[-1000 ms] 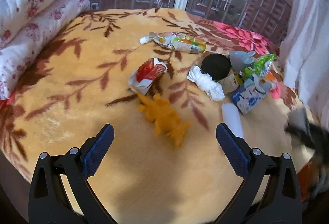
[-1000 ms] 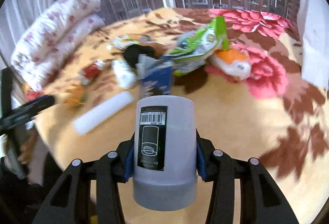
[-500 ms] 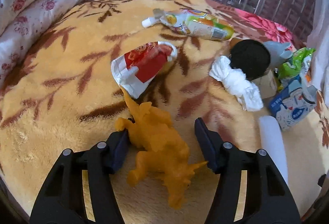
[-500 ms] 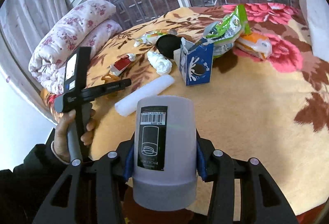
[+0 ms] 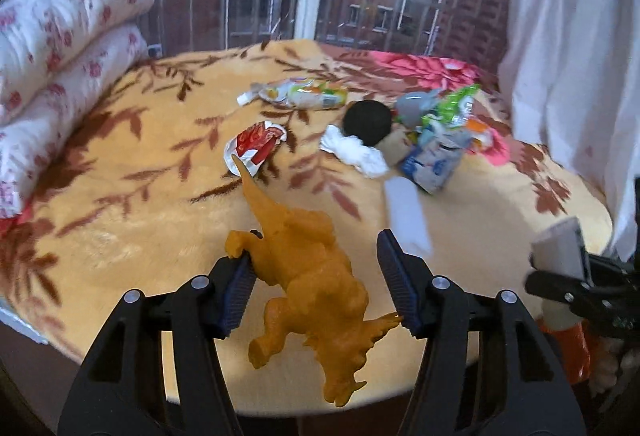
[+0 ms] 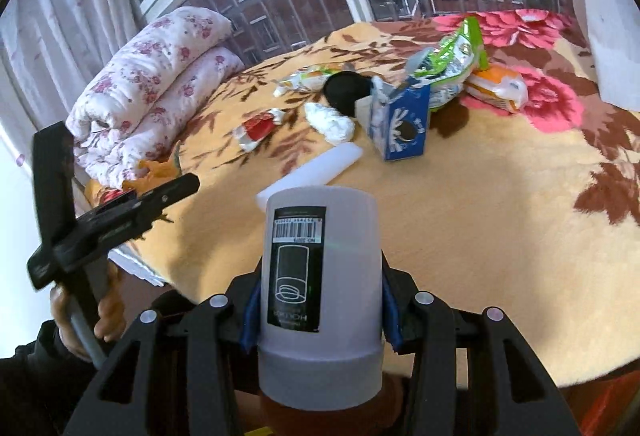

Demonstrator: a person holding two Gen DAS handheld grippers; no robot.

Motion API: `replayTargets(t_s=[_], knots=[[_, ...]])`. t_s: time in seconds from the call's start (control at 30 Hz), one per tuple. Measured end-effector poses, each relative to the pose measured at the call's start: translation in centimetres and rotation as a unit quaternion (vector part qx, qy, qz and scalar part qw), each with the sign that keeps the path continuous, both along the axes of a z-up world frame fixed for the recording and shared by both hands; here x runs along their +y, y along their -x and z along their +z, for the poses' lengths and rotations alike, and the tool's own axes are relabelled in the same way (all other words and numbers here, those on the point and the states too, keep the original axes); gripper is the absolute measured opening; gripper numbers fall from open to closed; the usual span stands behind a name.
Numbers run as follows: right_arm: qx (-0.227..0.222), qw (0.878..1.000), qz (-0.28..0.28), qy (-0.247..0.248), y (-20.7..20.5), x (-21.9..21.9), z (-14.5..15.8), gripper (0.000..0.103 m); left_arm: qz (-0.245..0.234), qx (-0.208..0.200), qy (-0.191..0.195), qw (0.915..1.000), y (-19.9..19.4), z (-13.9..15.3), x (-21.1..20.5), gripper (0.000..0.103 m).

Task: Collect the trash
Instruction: 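Carry both items down to the orange bin and open both tools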

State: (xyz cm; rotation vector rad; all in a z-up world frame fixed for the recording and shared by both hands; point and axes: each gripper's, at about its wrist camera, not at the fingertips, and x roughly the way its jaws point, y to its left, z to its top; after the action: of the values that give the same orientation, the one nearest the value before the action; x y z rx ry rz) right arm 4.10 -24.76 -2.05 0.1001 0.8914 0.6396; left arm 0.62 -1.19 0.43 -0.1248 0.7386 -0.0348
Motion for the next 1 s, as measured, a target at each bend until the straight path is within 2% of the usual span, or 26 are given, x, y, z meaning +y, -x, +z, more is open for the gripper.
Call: replayTargets(t_s=[0.23,0.37,0.5,0.6,0.7,0.8,1.0], knots=[[-0.015,1.000,0.001,0.015,4.5,0.4,0.5,0.046,-0.022,-0.011,-0.018,0.9995,5.4,0.6,-2.3,0.058],[-0.020,0.999,0.007,0.035,7.5,0.5,0.0,0.046,-0.039,-0.005,-0.022,0.9990,7.9,-0.4,-3.4,0.058],[-0.008,0.998,0.020,0.053,10.7,0.5,-1.8,0.046,-0.058,0.011,-0.031,0.9978,10.1,-2.3,-4.6,0.058],[0.012,0.997,0.024,0.066,12.2,0.5,-3.8,0.046,-0.071,0.034,-0.028,0.9965,11.3,-4.3,-5.2,0.058],[0.044,0.995,0.022,0.083,12.8,0.6,-6.3,0.046,-0.079,0.076,-0.018,0.9938,11.5,-7.1,-5.4,0.058],[0.067,0.992,0.023,0.105,12.6,0.8,-8.9,0.046,-0.086,0.127,-0.008,0.9881,10.6,-10.5,-5.5,0.058],[0.110,0.983,0.013,0.149,10.2,1.6,-14.4,0.046,-0.090,0.209,-0.022,0.9736,7.8,-16.9,-5.7,0.058]])
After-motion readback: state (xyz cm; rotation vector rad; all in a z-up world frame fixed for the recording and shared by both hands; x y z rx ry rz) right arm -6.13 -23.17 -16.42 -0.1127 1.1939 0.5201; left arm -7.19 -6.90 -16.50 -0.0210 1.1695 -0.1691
